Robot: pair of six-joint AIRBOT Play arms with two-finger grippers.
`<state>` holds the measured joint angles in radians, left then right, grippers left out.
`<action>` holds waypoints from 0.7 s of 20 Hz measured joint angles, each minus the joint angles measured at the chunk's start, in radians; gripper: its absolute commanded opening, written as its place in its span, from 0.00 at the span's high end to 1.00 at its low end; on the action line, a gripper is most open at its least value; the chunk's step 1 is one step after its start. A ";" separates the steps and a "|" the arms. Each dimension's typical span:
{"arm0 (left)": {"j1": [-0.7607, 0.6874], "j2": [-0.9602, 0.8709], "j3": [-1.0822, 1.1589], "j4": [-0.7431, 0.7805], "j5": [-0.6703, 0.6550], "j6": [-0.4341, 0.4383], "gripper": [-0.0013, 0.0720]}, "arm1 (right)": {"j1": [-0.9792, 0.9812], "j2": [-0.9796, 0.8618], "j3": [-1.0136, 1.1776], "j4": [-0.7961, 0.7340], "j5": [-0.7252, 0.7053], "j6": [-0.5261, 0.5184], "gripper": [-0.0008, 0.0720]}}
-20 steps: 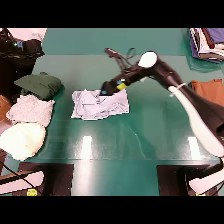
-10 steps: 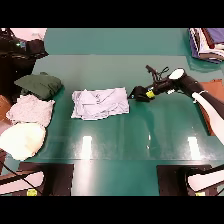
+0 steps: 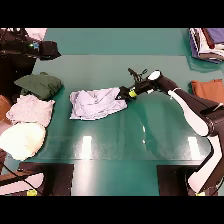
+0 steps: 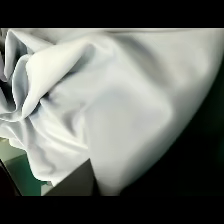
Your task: Fold the shirts.
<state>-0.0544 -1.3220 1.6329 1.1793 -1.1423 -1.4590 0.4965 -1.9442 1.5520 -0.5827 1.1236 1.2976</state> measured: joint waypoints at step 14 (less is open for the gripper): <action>-0.085 0.000 0.000 -0.145 0.012 0.001 0.96 | -0.445 0.140 0.446 -0.334 0.217 0.116 0.97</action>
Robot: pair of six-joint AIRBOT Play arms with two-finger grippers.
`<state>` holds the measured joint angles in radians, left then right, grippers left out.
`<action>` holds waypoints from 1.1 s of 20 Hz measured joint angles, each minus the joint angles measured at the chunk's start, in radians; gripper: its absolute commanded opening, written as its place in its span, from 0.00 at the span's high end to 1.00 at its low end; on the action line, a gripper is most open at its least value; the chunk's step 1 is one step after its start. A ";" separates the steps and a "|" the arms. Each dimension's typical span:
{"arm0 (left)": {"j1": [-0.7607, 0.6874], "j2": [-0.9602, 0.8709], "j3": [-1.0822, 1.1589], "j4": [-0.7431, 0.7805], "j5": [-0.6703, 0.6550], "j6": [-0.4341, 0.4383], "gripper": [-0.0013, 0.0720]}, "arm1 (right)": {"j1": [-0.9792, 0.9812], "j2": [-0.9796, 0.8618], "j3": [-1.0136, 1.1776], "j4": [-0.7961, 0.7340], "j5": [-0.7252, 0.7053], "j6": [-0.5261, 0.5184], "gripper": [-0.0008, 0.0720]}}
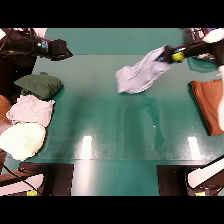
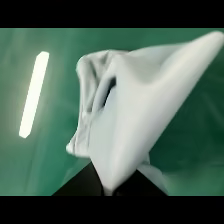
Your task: Fold the shirts.
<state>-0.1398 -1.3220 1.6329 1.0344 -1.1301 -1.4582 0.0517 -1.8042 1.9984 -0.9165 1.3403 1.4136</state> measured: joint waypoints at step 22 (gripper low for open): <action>-0.180 0.000 0.000 0.005 0.082 -0.003 0.96 | -0.613 0.170 -0.018 0.038 -0.052 -0.047 0.97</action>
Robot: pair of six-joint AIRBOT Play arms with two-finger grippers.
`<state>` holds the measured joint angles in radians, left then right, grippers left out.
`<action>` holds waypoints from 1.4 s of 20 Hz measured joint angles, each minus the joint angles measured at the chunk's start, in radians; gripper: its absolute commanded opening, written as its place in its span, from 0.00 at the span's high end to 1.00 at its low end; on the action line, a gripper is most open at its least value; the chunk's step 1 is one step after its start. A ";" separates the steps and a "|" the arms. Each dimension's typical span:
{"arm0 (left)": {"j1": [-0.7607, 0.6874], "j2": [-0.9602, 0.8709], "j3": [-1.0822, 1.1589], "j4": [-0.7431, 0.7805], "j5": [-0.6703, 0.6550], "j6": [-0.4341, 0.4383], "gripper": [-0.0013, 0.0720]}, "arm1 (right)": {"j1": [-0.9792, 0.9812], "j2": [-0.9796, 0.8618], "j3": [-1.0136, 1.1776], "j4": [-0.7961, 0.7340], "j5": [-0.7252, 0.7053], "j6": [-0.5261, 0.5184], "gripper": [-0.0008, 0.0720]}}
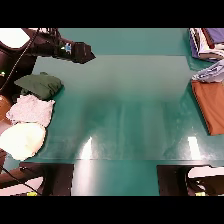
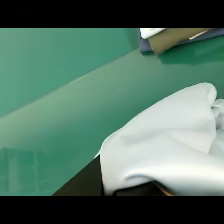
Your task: Fold the shirts.
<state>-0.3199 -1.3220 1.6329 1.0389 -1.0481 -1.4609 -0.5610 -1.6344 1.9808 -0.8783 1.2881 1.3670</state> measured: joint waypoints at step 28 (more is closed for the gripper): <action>0.000 0.000 0.000 0.031 0.012 0.022 0.95 | 0.003 0.604 -0.751 -0.086 0.064 -0.006 0.20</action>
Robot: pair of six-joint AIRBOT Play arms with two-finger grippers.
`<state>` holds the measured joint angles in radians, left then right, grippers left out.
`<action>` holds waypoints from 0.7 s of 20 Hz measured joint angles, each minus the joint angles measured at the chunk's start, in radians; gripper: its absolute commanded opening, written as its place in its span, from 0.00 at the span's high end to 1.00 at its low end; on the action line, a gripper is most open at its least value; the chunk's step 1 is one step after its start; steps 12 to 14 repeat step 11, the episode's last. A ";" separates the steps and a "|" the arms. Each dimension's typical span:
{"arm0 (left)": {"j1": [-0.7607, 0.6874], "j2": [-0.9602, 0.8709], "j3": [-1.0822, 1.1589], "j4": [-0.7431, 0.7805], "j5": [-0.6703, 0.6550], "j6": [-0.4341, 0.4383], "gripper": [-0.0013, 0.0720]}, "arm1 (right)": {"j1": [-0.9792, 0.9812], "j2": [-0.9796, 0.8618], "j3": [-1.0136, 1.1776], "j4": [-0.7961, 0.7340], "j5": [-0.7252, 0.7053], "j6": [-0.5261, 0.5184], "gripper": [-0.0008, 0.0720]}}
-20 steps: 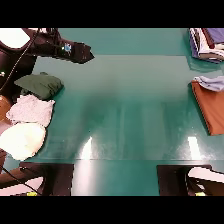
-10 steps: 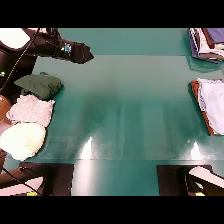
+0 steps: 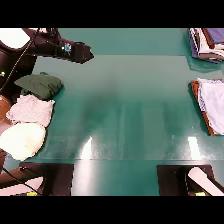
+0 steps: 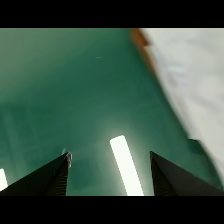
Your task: Fold the shirts.
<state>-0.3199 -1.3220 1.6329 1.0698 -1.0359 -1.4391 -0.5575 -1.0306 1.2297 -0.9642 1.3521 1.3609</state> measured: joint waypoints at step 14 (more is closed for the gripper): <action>0.000 0.000 0.000 -0.001 0.007 0.000 0.95 | 0.523 0.015 -0.001 0.043 -0.140 -0.001 0.97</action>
